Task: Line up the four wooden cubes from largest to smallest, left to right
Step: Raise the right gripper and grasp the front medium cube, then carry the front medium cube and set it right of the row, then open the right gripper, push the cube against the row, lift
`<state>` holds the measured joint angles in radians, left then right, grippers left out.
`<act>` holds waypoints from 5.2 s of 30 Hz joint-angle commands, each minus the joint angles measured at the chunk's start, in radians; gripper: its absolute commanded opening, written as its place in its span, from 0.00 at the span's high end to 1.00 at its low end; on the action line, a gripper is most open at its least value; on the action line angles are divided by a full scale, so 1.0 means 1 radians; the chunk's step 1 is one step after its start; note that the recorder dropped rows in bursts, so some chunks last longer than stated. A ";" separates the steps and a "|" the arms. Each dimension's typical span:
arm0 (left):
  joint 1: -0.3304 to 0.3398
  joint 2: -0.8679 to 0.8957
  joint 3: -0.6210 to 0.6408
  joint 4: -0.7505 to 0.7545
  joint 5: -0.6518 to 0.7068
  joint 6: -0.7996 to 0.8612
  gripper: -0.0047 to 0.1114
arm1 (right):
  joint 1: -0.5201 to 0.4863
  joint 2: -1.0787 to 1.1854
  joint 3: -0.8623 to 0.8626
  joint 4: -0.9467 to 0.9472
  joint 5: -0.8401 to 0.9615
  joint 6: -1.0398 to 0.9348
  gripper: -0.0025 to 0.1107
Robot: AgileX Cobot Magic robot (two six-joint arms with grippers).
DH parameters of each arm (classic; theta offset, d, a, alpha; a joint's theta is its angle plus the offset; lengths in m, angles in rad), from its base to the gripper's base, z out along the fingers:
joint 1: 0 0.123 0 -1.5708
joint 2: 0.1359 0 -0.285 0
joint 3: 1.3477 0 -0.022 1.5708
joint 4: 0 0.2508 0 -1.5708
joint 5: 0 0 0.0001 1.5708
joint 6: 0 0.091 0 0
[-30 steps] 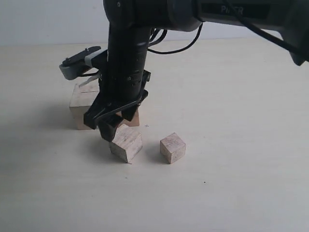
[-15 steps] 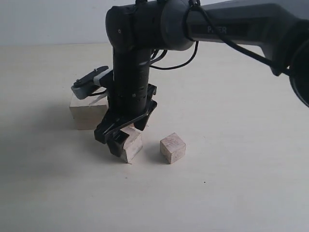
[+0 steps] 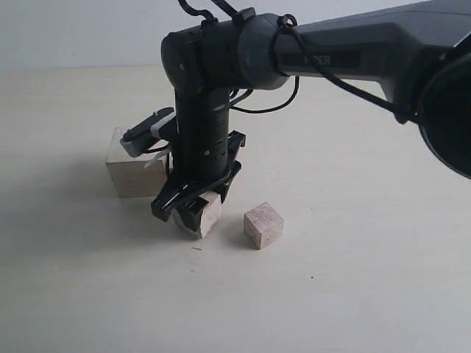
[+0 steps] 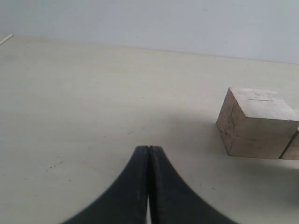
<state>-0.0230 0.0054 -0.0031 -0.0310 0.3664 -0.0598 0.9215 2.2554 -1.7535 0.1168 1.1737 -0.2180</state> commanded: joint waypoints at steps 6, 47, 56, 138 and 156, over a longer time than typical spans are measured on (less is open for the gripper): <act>0.001 -0.005 0.003 -0.007 -0.012 0.000 0.96 | -0.091 -0.199 0.001 0.019 0.047 -0.188 0.98; 0.001 -0.005 0.003 -0.007 -0.012 0.000 0.96 | -0.288 0.013 0.001 0.116 -0.150 -0.989 0.98; 0.001 -0.005 0.003 -0.007 -0.012 0.000 0.96 | -0.288 0.013 0.001 0.175 -0.148 -0.991 0.98; 0.001 -0.005 0.003 -0.007 -0.012 0.000 0.96 | -0.288 0.029 0.001 -0.024 -0.202 -0.252 0.38; 0.001 -0.005 0.003 -0.007 -0.012 0.000 0.96 | -0.290 0.012 0.001 -0.056 -0.160 -0.249 0.38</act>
<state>-0.0230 0.0054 -0.0031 -0.0310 0.3664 -0.0598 0.6318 2.2869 -1.7535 0.1073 1.0023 -0.4735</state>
